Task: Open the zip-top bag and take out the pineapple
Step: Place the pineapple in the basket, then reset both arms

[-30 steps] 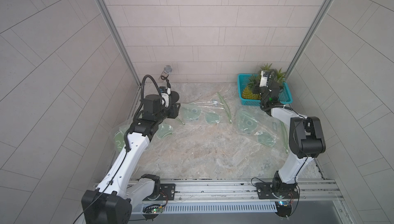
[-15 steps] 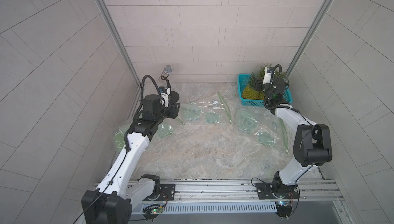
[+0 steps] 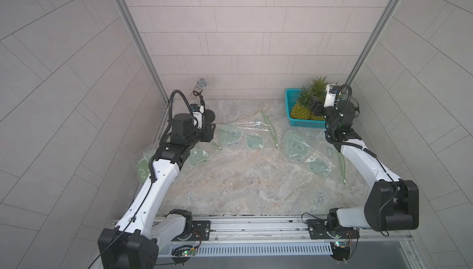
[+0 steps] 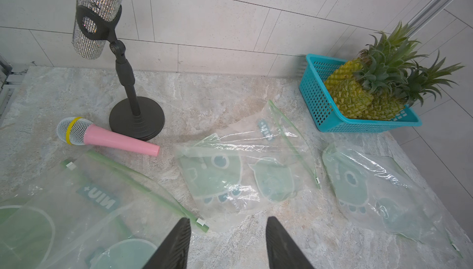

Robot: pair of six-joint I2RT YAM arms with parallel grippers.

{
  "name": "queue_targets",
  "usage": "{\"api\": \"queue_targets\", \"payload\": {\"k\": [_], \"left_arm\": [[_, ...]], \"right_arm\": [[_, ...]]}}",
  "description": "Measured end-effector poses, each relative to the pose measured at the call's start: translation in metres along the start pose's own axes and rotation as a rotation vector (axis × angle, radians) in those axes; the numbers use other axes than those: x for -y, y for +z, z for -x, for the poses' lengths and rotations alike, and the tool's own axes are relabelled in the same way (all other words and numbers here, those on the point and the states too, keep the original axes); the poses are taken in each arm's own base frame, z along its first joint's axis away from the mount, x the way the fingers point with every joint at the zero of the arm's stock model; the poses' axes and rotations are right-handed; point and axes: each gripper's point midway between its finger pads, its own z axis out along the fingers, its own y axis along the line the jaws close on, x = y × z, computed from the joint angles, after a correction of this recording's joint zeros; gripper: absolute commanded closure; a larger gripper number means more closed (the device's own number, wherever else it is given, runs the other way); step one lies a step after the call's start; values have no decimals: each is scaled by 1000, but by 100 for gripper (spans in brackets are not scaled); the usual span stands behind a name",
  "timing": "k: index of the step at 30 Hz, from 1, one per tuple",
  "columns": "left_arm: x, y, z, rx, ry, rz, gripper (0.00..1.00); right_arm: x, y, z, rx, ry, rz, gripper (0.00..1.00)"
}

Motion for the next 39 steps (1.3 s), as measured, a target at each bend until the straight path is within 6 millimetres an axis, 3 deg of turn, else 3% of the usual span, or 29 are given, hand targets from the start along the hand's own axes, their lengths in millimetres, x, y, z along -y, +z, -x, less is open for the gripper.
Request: {"api": "queue_targets", "payload": {"k": [6,12,26,31,39], "left_arm": [[-13,0,-1,6,-26,72,48],[-42,-2,-12,22,-103,230,48],[-129,-10,-57,210,-154,664,48],[-145,-8,-69,265,-98,741,48],[-152,15,-75,263,24,746,47]], "right_arm": [[8,-34,-19,-21,3,-52,29],[22,-60,-39,-26,29,-138,28],[67,-92,-128,-154,121,-410,26],[73,-97,-148,-179,130,-445,26],[71,-84,-179,-232,120,-427,25]]}}
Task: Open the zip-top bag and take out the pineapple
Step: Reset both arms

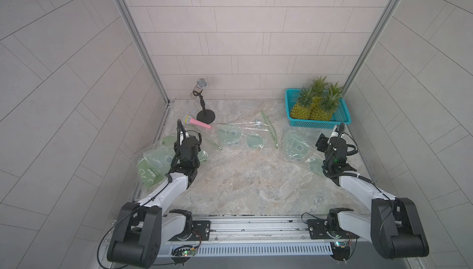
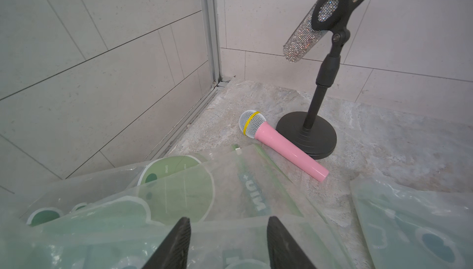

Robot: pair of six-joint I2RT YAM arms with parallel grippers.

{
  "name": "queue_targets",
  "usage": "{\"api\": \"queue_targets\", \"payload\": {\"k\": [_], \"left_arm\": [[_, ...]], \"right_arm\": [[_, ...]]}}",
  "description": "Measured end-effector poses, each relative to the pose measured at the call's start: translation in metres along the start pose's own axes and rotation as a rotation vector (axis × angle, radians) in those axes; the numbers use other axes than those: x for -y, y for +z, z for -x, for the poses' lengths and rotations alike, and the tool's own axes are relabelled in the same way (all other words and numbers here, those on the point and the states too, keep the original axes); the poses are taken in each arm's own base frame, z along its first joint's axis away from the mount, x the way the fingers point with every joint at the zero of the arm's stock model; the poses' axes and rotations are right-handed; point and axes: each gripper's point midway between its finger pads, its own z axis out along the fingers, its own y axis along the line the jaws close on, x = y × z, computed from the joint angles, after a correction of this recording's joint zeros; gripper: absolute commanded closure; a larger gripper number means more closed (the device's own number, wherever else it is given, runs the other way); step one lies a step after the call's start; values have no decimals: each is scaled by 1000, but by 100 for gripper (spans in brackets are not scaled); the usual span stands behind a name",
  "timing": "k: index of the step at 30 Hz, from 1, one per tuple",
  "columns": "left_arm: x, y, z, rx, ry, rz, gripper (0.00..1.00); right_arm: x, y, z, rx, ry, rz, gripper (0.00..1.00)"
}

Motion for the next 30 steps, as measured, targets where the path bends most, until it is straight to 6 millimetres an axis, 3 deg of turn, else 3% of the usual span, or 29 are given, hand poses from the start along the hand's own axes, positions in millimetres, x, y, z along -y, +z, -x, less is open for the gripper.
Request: {"api": "queue_targets", "payload": {"k": [4,9,14,19,23,25,27,30], "left_arm": [[11,8,-9,-8,55,-42,46],[23,18,-24,-35,114,-81,43],[30,25,-38,-60,160,-108,33],[41,35,-50,-59,181,-147,30],[43,38,-59,-71,182,-179,28],[42,40,-56,-58,168,-191,26],[43,41,-55,-43,156,-210,19],[43,41,-66,-46,151,-231,16]], "right_arm": [[3,3,-15,-14,-13,-7,25],[3,5,-14,-7,-36,-10,24],[3,9,-16,-21,-64,-22,23],[-1,15,-35,-24,-101,9,23],[-3,15,-53,-24,-139,34,21],[-6,16,-55,-11,-147,48,20],[-9,18,-54,9,-148,59,20],[-11,21,-57,32,-150,72,14]]}}
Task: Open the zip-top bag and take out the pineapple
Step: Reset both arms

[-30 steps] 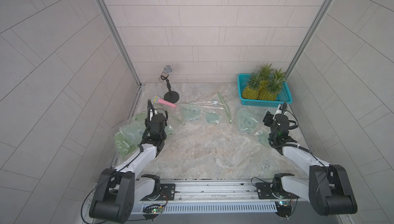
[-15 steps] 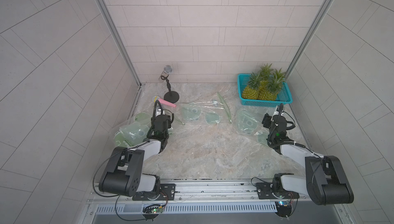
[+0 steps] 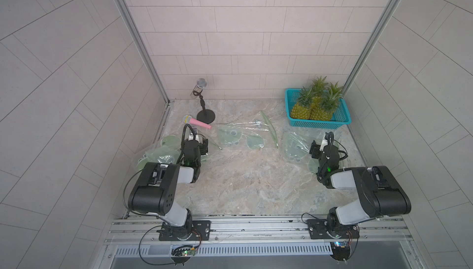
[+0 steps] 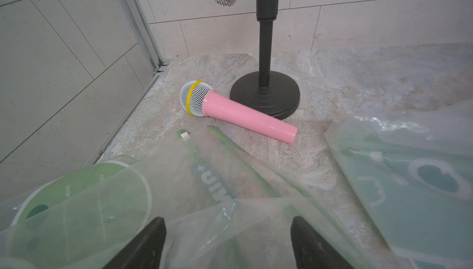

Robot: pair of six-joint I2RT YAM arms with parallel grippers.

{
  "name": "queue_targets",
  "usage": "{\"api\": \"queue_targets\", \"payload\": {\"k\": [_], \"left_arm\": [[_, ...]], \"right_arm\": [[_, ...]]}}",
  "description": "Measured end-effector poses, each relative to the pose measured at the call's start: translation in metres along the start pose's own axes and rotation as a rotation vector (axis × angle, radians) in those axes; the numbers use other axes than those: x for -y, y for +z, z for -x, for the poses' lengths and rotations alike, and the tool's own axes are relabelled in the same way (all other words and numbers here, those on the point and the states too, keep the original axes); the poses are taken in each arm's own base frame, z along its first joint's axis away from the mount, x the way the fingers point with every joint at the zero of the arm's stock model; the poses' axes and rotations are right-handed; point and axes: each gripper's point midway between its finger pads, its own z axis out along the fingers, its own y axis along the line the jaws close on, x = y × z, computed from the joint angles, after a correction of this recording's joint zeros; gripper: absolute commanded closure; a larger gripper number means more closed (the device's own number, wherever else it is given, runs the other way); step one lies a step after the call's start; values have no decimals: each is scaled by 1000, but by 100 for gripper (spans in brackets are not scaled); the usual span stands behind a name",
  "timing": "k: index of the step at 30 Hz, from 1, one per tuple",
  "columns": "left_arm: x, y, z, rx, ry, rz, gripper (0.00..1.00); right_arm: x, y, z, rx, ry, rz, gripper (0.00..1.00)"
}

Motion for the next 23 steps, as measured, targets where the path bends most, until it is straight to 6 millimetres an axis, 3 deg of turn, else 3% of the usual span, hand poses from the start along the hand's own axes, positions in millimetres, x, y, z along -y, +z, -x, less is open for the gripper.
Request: {"api": "queue_targets", "payload": {"k": [1,2,4,10,23], "left_arm": [[0,0,-4,-11,1,-6,14],[1,0,-5,-14,1,-8,6],[-2,1,-5,-14,-13,4,0],[-10,3,-1,-6,-37,50,0],[-13,3,1,-2,-44,64,0]], "right_arm": [[-1,2,-2,5,-3,2,10],[-1,3,-5,-2,-6,3,3],[-2,4,-10,-26,-16,4,0],[-5,14,10,3,-7,-1,0],[-4,14,8,-4,-9,-8,0]]}}
